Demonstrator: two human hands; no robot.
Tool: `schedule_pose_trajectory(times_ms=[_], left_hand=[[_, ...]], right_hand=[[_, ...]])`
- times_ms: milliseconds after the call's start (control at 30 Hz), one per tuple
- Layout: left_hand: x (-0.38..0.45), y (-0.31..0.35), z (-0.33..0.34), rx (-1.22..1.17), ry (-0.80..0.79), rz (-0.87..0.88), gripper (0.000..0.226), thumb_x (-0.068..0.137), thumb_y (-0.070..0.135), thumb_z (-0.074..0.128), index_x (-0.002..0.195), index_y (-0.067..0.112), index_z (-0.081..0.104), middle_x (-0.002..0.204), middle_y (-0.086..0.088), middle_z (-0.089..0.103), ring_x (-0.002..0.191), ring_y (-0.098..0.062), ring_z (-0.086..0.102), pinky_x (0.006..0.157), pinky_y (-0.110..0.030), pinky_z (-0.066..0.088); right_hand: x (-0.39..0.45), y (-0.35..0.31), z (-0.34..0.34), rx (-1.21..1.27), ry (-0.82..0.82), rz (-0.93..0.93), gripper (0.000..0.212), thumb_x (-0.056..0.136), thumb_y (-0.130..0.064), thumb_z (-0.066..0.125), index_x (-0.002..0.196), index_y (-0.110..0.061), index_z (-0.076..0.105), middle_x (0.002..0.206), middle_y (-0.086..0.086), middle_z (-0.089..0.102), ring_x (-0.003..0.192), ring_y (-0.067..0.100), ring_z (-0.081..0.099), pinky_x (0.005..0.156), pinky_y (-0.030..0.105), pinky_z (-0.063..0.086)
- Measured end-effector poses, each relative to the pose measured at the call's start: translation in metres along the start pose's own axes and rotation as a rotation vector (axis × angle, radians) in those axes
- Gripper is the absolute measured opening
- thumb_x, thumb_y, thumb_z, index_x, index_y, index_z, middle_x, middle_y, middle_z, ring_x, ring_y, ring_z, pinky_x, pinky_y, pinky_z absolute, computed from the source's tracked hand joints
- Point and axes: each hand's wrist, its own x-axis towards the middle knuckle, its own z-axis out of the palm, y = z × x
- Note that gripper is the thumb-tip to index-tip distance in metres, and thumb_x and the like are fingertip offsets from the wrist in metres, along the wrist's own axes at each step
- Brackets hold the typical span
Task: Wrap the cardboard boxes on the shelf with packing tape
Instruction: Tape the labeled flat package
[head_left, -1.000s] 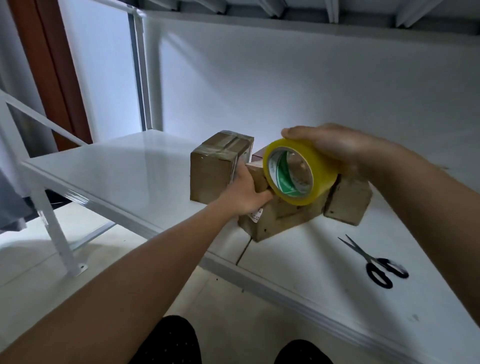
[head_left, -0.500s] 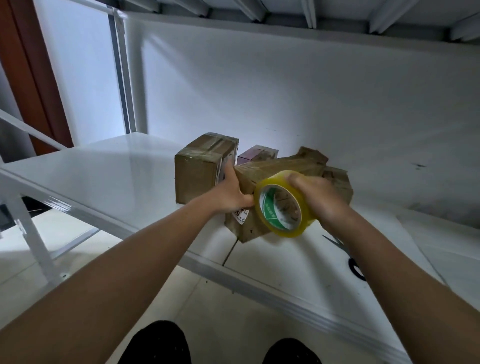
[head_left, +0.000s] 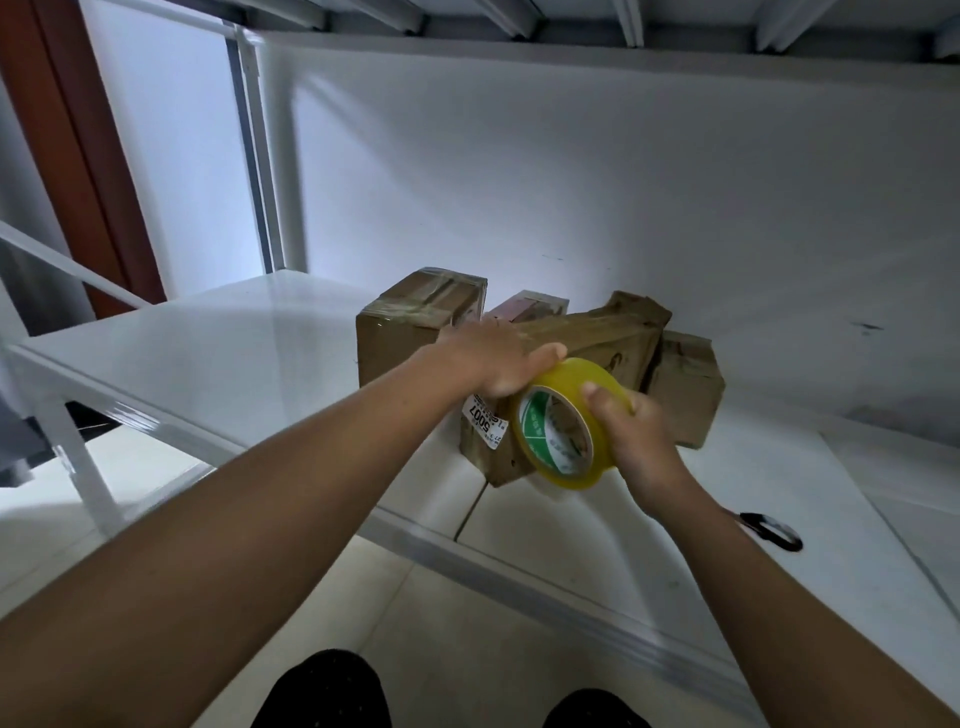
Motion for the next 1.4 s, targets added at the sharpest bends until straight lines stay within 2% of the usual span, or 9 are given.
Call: schedule_pose_trajectory(times_ms=[233,400,567,733,867,1000,1133,1267,1400], left_hand=[[0.012,-0.001,0.003,0.248,0.011,-0.072,0.083,0.092,0.069,0.021,0.144,0.007,0.035,0.154,-0.016,0.028,0.139,-0.031,0.031,0.11,-0.049,0.028],[0.017,-0.003,0.004,0.349,0.145,0.007,0.064,0.093,0.068,0.023,0.089,0.015,0.059,0.117,-0.009,0.061,0.104,-0.026,0.058,0.077,-0.037,0.039],[0.015,-0.022,-0.017,-0.053,0.033,-0.032,0.063,0.096,0.059,0.031,0.098,0.006,0.064,0.105,-0.019,0.063,0.093,-0.028,0.059,0.075,-0.03,0.039],[0.004,-0.043,0.013,-0.714,-0.372,-0.164,0.039,0.097,0.042,0.038,0.095,0.011,0.062,0.097,-0.012,0.064,0.074,-0.02,0.06,0.078,-0.035,0.051],[-0.005,-0.053,0.078,-0.776,-0.449,-0.233,0.032,0.099,0.044,0.036,0.094,0.018,0.055,0.101,-0.007,0.051,0.084,-0.014,0.045,0.073,-0.026,0.039],[0.001,-0.062,0.078,-0.753,-0.448,-0.246,0.03,0.098,0.043,0.04,0.108,0.021,0.058,0.109,0.002,0.058,0.103,-0.013,0.051,0.08,-0.028,0.043],[0.016,-0.059,0.07,-0.94,-0.485,-0.283,0.023,0.097,0.031,0.045,0.09,0.014,0.06,0.077,0.001,0.066,0.073,-0.011,0.063,0.078,-0.03,0.052],[0.018,-0.045,0.086,-0.975,-0.4,-0.315,0.025,0.098,0.024,0.046,0.076,0.016,0.057,0.056,0.004,0.063,0.056,-0.007,0.06,0.054,-0.022,0.051],[0.016,-0.043,0.083,-0.72,-0.268,-0.201,0.03,0.099,0.02,0.041,0.07,0.016,0.049,0.067,-0.004,0.054,0.059,-0.013,0.054,0.061,-0.027,0.048]], right_hand=[[-0.001,0.009,0.013,-0.019,-0.017,0.087,0.018,0.091,-0.035,0.056,0.08,-0.022,0.062,0.078,-0.002,0.066,0.072,0.011,0.064,0.056,0.02,0.045],[0.001,-0.008,0.004,-0.062,-0.096,0.12,0.024,0.091,-0.04,0.056,0.086,-0.019,0.066,0.082,0.002,0.07,0.076,0.016,0.067,0.064,0.026,0.051],[0.009,-0.05,-0.016,-0.015,-0.198,-0.044,0.053,0.06,-0.063,0.068,0.084,-0.017,0.071,0.074,-0.002,0.073,0.069,0.016,0.068,0.06,0.025,0.055],[0.023,-0.063,-0.01,0.174,-0.26,-0.033,0.027,0.067,-0.059,0.072,0.069,-0.033,0.077,0.073,-0.001,0.074,0.068,0.015,0.069,0.071,0.03,0.057],[0.008,-0.024,0.007,0.056,-0.266,0.127,0.059,0.055,-0.067,0.059,0.085,-0.019,0.074,0.069,0.0,0.072,0.065,0.016,0.068,0.067,0.029,0.055],[0.003,-0.006,0.014,0.219,-0.256,0.129,0.056,0.063,-0.067,0.054,0.083,-0.016,0.068,0.052,-0.001,0.062,0.046,0.012,0.058,0.051,0.022,0.051],[0.004,-0.009,0.013,0.128,-0.274,0.126,0.062,0.063,-0.073,0.048,0.064,-0.015,0.068,0.059,0.009,0.064,0.051,0.017,0.062,0.055,0.024,0.053],[0.008,-0.014,0.011,0.016,-0.25,0.183,0.075,0.051,-0.082,0.047,0.085,-0.021,0.073,0.089,0.016,0.073,0.085,0.028,0.07,0.076,0.033,0.056],[0.013,-0.022,0.013,-0.039,-0.265,0.241,0.078,0.054,-0.08,0.048,0.083,-0.012,0.072,0.055,0.004,0.064,0.058,0.022,0.064,0.077,0.035,0.054]])
